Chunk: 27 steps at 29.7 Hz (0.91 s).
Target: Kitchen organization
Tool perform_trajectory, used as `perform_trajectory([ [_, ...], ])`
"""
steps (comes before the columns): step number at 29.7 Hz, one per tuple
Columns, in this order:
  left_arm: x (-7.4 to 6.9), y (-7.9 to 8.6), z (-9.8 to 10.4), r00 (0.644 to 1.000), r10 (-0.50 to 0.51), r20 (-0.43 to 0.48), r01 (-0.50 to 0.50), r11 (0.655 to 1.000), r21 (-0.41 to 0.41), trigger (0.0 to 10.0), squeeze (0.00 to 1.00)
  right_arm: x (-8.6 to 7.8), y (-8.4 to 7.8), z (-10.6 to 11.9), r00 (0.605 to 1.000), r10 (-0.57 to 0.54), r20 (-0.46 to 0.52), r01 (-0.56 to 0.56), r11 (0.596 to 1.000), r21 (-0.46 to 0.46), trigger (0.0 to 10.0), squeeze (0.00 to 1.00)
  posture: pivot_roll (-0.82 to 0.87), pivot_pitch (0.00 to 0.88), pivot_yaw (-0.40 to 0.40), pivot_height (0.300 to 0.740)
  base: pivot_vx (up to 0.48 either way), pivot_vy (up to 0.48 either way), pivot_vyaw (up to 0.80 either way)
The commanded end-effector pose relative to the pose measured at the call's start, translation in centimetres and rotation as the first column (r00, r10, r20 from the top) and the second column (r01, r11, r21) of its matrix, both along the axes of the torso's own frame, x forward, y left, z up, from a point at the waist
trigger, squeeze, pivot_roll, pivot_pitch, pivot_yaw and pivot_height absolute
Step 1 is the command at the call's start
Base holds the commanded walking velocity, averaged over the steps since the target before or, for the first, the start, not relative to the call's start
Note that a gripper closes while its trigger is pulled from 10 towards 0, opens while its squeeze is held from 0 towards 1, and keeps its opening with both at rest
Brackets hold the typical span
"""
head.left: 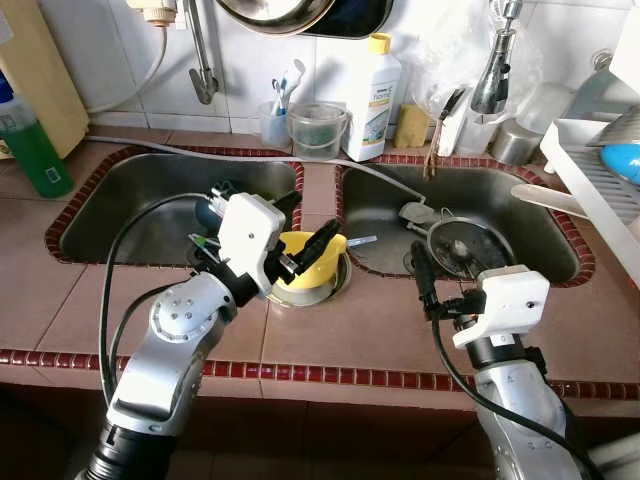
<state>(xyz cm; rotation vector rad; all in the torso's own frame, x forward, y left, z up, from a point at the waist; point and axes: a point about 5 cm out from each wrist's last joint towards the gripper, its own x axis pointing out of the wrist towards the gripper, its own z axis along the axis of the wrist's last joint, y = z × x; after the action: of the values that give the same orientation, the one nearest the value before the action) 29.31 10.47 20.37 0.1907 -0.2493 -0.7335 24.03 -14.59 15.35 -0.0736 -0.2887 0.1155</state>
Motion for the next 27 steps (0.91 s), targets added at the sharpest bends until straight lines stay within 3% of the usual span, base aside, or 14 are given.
perform_trajectory([
  [1,0.1,-0.2,0.0,0.999,-0.033,0.016,0.032,0.999,0.040,10.0,0.00,-0.3,0.4,0.2,1.000,0.022,-0.005,-0.022,1.000,0.016,10.0,0.00,-0.24,0.076,-0.005,0.732,0.000,0.000,0.00],
  [5,0.7,0.1,0.3,0.997,-0.073,0.040,0.068,0.992,0.105,10.0,0.00,-1.3,1.5,-0.5,0.994,0.099,-0.042,-0.099,0.995,0.003,10.0,0.00,-0.24,0.086,0.001,0.732,0.000,0.000,0.00],
  [14,1.4,0.8,0.8,0.994,-0.090,0.067,0.078,0.984,0.158,10.0,0.00,-3.9,2.0,-2.0,0.957,0.257,-0.138,-0.263,0.964,-0.030,10.0,0.00,-0.25,0.104,0.009,0.732,0.000,0.000,0.00],
  [21,0.9,0.6,0.9,0.978,-0.186,0.094,0.156,0.952,0.262,10.0,0.00,-4.1,1.9,-2.3,0.948,0.272,-0.163,-0.280,0.960,-0.030,10.0,0.00,-0.25,0.114,0.007,0.732,0.000,0.000,0.00],
  [27,0.5,0.9,1.0,0.963,-0.265,0.056,0.237,0.923,0.302,10.0,0.00,-4.4,2.0,-2.5,0.939,0.292,-0.181,-0.303,0.952,-0.034,10.0,0.00,-0.24,0.127,0.013,0.732,0.000,0.000,0.00],
])
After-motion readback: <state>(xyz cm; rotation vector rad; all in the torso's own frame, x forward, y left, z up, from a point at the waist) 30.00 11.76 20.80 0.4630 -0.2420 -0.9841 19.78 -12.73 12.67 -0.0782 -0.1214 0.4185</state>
